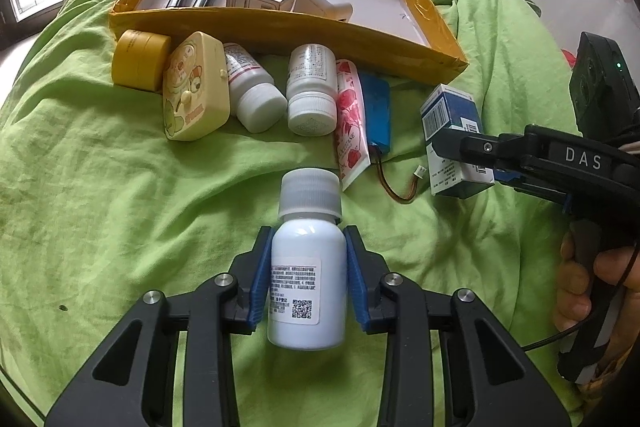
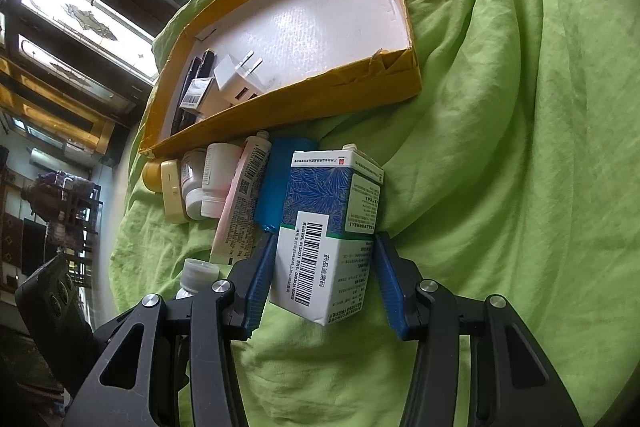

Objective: Organize rigid objects
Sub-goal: 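Lift the bottle with the left tool while the right tool lifts the box toward the tray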

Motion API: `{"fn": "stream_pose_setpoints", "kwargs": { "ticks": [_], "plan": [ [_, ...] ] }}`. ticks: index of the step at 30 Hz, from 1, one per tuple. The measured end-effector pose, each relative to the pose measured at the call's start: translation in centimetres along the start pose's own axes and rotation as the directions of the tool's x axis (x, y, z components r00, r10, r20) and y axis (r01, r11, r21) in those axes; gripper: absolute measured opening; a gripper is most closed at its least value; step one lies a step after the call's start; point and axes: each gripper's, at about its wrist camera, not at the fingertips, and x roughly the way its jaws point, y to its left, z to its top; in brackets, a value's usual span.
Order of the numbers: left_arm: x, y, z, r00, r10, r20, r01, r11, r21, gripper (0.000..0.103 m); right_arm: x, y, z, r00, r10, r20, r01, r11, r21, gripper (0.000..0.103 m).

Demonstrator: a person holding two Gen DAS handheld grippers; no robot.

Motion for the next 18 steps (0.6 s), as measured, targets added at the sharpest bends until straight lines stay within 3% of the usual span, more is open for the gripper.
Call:
{"fn": "stream_pose_setpoints", "kwargs": {
  "ticks": [18],
  "plan": [
    [-2.8, 1.6, 0.3, 0.994, 0.000, 0.109, 0.008, 0.997, -0.076, 0.032, -0.7, 0.7, 0.0, 1.000, 0.013, 0.026, -0.013, 1.000, -0.024, 0.044]
  ]
}}
